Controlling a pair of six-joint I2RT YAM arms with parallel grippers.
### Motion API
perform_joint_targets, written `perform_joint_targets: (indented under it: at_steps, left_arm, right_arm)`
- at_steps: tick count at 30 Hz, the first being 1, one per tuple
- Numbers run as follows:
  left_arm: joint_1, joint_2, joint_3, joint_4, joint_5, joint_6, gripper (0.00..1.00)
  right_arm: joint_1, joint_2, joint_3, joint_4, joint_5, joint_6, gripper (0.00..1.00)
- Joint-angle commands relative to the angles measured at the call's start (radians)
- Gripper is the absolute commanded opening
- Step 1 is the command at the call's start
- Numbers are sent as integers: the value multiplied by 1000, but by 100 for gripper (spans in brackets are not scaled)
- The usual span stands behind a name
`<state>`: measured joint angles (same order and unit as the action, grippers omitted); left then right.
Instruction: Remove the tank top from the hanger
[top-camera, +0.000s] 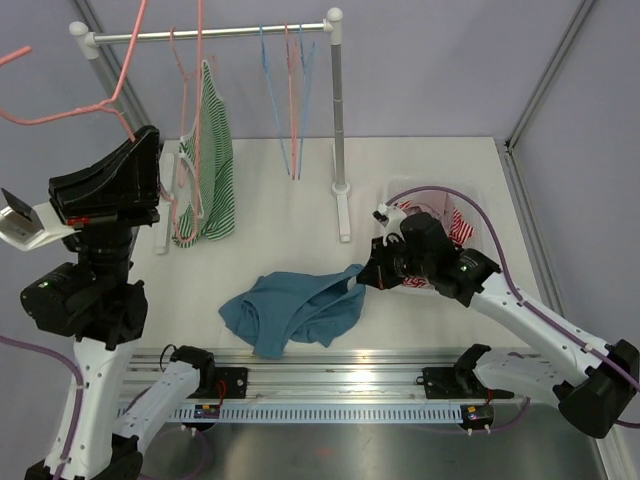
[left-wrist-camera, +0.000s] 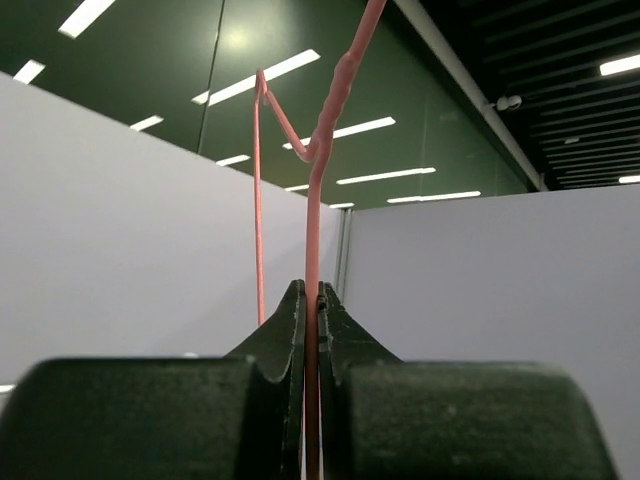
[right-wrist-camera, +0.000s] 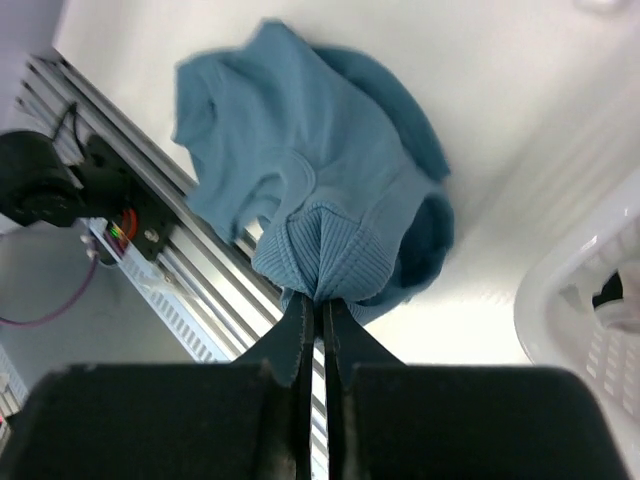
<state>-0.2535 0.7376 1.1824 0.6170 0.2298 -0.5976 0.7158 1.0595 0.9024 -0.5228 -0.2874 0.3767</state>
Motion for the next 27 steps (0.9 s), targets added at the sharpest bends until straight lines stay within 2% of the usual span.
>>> perform_joint_targets:
  at_steps: [1,5,8,10,11,12,13,18,23,27]
  left_arm:
    - [-1,-53,72,-337,-76,90,0]
    - [-1,-112,109,-726,-156,165,0]
    - [-1,-139,106,-862,-225,189,0]
    - [-1,-132,115,-962,-256,197,0]
    - [-1,-106,124,-1023,-264,209,0]
    - [-1,-89,152,-1054,-265,214,0]
    - [-1,-67,169,-1083,-274,220,0]
    - [-1,107,333,-1261,-297,237,0]
    - [-1,229,417,-1243,-271,269,0]
    - [-1,394,520,-1254,-282,288,0]
  right_arm:
    - [36,-55,130,24,65,-1,0]
    - [140,-23,185,21,189,7,0]
    - [247,68,242,7,337,14,1]
    - [286,135,269,13,427,36,23]
    - [316,155,277,18,441,40,38]
    - [329,174,285,18,455,50,59]
    - [338,203,300,14,494,68,99]
    - [344,186,285,30,599,99,99]
    - [344,123,239,50,605,99,100]
    - [344,86,204,47,616,114,100]
